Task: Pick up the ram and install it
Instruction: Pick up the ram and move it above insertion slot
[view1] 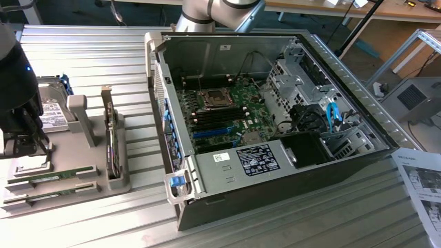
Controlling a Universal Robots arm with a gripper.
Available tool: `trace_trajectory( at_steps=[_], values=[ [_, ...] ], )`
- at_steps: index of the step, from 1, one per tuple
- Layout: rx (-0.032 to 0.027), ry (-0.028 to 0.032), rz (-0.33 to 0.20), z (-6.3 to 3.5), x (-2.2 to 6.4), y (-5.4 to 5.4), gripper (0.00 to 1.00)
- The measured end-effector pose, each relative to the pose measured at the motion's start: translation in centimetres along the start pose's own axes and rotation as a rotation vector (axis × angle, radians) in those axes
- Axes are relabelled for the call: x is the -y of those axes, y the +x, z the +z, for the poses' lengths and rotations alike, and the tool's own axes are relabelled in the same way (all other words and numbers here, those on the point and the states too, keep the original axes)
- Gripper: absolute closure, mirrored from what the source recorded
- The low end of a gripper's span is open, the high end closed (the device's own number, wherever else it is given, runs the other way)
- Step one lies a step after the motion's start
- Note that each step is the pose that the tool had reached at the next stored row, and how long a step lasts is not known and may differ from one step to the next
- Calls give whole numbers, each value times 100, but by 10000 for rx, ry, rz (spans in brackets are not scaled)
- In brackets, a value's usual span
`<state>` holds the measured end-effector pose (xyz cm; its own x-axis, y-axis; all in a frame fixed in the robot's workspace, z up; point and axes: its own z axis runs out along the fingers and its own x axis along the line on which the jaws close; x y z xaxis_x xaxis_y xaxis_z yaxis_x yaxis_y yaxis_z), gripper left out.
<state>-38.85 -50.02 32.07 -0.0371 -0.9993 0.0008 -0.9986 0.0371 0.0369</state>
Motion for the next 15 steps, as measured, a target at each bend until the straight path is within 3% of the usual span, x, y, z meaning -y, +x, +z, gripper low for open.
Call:
trace_trajectory(
  at_steps=[8, 15],
  values=[
    [1, 1, 0, 28, 2, 7, 76],
    [0, 0, 0, 36, 4, 89, 76]
  ],
)
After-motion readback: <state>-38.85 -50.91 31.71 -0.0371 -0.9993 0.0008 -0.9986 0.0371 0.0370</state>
